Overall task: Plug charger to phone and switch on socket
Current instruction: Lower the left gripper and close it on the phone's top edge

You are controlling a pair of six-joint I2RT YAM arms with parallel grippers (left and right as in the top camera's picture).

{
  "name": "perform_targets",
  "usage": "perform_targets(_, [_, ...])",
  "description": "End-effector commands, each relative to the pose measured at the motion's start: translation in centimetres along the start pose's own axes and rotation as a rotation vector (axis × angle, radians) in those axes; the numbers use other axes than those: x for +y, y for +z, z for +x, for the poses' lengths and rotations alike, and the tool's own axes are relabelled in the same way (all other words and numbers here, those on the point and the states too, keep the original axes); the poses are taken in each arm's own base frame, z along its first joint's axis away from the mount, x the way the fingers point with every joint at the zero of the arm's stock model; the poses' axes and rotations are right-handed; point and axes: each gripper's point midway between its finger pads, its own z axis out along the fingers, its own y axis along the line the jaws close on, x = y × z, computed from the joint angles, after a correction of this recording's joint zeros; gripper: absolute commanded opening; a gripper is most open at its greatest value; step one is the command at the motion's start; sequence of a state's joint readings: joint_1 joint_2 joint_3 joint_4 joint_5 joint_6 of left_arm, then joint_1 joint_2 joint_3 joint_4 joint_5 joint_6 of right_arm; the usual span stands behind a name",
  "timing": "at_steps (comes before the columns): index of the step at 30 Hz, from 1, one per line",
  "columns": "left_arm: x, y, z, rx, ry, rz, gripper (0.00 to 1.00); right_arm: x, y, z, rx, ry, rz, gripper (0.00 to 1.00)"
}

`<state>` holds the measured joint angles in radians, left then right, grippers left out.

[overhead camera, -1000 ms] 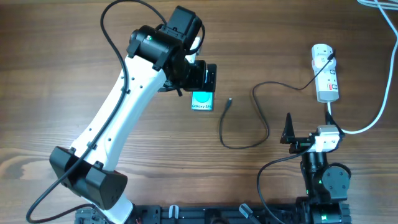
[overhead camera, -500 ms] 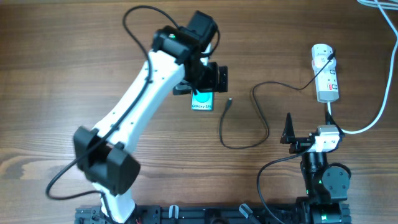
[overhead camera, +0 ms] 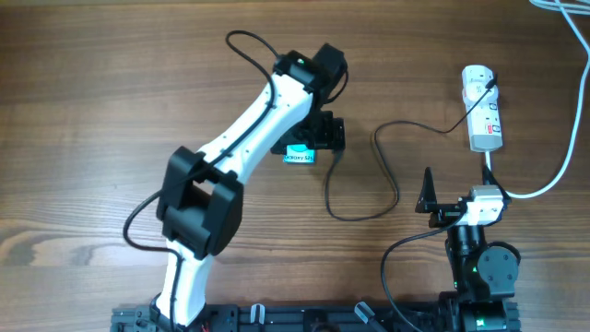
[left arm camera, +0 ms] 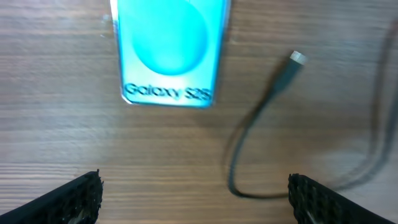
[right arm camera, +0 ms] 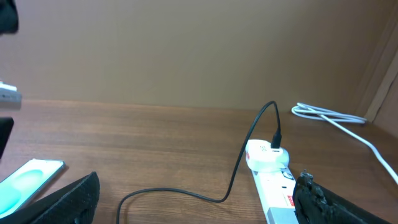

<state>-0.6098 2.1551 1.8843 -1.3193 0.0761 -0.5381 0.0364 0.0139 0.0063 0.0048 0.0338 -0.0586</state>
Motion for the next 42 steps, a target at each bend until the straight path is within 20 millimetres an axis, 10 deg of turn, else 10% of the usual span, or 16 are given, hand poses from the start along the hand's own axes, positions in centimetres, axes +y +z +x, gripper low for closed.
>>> perform_targets(1, [1.3,-0.4,-2.0,-0.092,-0.026,-0.075,1.00,0.0,0.0,-0.1,-0.006,-0.018,-0.004,1.00])
perform_targets(9, [0.0,0.5,-4.2,-0.168,-0.026,-0.023,1.00,0.0,0.0,-0.1,-0.006,-0.017,-0.004,1.00])
perform_targets(26, [3.8,1.4,-6.5,-0.047,-0.094,0.090,0.99,0.0,0.0,-0.1,-0.006,-0.018,-0.004,1.00])
perform_targets(42, [2.0,3.2,-9.3,-0.224,0.002,-0.037,1.00,0.0,0.0,-0.1,-0.006,-0.017,-0.004,1.00])
